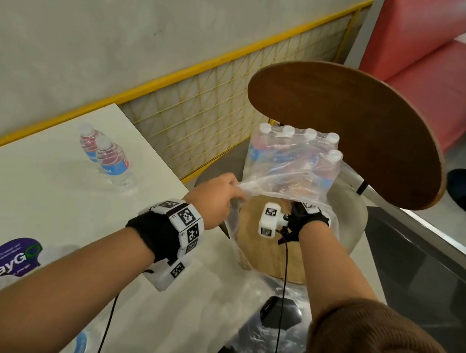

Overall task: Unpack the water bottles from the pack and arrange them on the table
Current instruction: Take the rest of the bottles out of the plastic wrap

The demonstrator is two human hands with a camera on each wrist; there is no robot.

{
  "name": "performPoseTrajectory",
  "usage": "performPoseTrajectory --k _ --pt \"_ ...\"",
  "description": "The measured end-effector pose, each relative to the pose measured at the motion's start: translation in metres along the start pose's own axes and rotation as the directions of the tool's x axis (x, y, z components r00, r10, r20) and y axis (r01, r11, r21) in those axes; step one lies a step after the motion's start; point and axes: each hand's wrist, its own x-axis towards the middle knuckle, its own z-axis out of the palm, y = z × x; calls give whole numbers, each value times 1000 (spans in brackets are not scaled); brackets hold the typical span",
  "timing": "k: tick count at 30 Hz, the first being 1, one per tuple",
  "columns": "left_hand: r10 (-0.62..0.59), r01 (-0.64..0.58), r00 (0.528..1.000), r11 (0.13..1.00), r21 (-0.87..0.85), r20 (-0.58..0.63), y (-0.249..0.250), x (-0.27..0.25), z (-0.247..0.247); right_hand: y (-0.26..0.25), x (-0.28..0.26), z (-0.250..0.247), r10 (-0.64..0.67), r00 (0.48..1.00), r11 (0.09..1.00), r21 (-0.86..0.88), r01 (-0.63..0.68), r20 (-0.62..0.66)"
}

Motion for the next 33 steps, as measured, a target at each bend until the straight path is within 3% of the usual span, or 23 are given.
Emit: performPoseTrajectory --k 2,3,5,7,12,16,20,22,25,31,33 --pt "-54 54 999 999 -7 1 0 5 3 -1 -1 9 54 998 974 223 -47 -25" --pt "-75 75 997 997 -8 1 1 8 6 -6 -8 11 6 1000 940 340 -5 1" --pt "-109 110 994 994 -18 22 5 13 11 -7 -6 18 -77 987 861 490 137 -141" --pt "-117 120 991 991 -58 59 10 17 19 -7 -16 24 -167 968 795 556 243 -185" --pt "-109 125 988 980 -155 110 21 22 32 -6 -44 32 -389 910 731 553 400 -145" --pt "-98 113 990 982 -150 105 19 25 36 0 -47 25 -369 929 753 584 302 -4" --pt "-71 86 994 979 -184 86 19 26 35 3 -30 -1 -91 978 926 344 152 -187" --pt "-71 85 995 977 -197 76 18 24 35 13 -21 -7 35 987 968 250 5 -155" --pt "-66 83 994 977 -195 92 17 24 37 14 -19 -9 40 995 994 -98 -49 -93" --pt "-72 95 991 974 -204 116 12 26 42 13 16 -31 -44 928 967 -250 -53 -369" --pt "-84 109 989 971 -213 126 9 27 41 14 17 -30 -20 969 977 -212 -33 -247"
